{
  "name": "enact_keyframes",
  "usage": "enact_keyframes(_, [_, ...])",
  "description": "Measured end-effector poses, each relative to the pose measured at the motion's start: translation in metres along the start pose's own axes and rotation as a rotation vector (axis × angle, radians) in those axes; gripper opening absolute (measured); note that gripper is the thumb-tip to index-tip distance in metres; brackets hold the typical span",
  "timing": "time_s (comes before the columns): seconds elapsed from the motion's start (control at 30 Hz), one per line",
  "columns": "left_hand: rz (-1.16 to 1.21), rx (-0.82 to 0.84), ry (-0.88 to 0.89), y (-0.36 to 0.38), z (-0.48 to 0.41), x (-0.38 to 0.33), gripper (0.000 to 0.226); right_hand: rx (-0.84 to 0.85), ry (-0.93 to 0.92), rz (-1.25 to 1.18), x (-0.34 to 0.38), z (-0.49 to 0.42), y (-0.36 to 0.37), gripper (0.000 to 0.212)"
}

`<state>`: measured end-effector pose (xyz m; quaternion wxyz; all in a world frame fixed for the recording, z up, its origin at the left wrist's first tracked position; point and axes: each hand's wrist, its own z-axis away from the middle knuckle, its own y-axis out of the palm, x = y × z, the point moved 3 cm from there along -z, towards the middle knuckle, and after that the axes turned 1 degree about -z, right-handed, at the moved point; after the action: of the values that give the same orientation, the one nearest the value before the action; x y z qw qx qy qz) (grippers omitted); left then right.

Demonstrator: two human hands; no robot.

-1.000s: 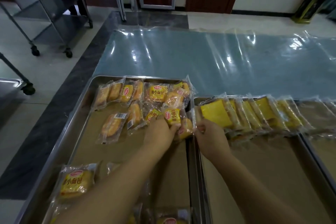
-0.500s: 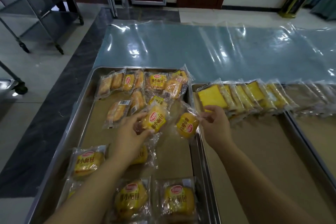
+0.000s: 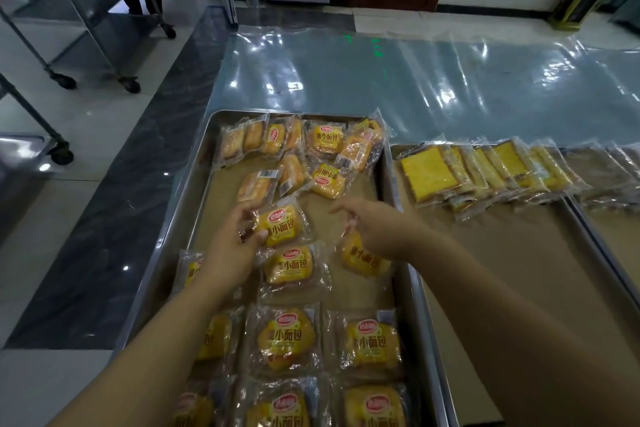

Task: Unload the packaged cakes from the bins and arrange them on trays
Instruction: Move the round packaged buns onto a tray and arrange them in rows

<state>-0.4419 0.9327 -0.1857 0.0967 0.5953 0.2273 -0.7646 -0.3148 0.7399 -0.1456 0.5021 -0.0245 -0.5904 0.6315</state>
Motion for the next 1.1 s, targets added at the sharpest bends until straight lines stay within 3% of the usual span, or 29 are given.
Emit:
enact_keyframes(0.13, [0.032, 0.002, -0.019, -0.002, 0.001, 0.002, 0.055, 0.228, 0.056, 0.239, 0.001, -0.002, 0.029, 0.052])
enact_keyframes(0.2, [0.034, 0.011, -0.034, -0.004, 0.002, 0.006, 0.055, 0.210, 0.094, 0.302, -0.004, -0.003, 0.039, 0.045])
enact_keyframes(0.27, [0.029, 0.021, -0.043, -0.005, 0.000, 0.009, 0.055, 0.085, 0.115, 0.316, -0.007, -0.004, 0.041, 0.049])
enact_keyframes(0.33, [0.016, 0.035, -0.042, -0.003, -0.001, 0.009, 0.055, -0.049, 0.100, 0.199, -0.007, -0.003, 0.040, 0.059])
enact_keyframes(0.47, [0.064, 0.109, 0.003, 0.011, -0.005, 0.001, 0.054, -0.110, 0.117, -0.421, -0.006, 0.000, 0.043, 0.059])
enact_keyframes(0.63, [0.030, 0.156, 0.071, 0.036, -0.012, -0.013, 0.059, -0.359, 0.261, -0.499, -0.024, -0.002, 0.037, 0.045])
enact_keyframes(0.7, [-0.141, 0.144, 0.106, 0.043, -0.012, -0.014, 0.061, -0.448, 0.340, -0.479, -0.034, -0.001, 0.031, 0.037])
enact_keyframes(0.8, [-0.632, 0.140, 0.164, 0.044, -0.010, -0.005, 0.058, -0.467, 0.428, -0.448, -0.046, 0.002, 0.024, 0.029])
enact_keyframes(0.9, [-0.938, 0.208, 0.261, 0.047, -0.005, 0.010, 0.046, -0.443, 0.459, -0.221, -0.046, 0.004, 0.016, 0.019])
enact_keyframes(1.03, [-0.997, 0.248, 0.320, 0.046, 0.001, 0.022, 0.041, -0.375, 0.403, 0.482, -0.031, 0.005, 0.018, 0.027])
enact_keyframes(1.1, [-0.987, 0.218, 0.350, 0.044, 0.004, 0.022, 0.043, -0.400, 0.324, 0.594, -0.028, 0.004, 0.026, 0.033])
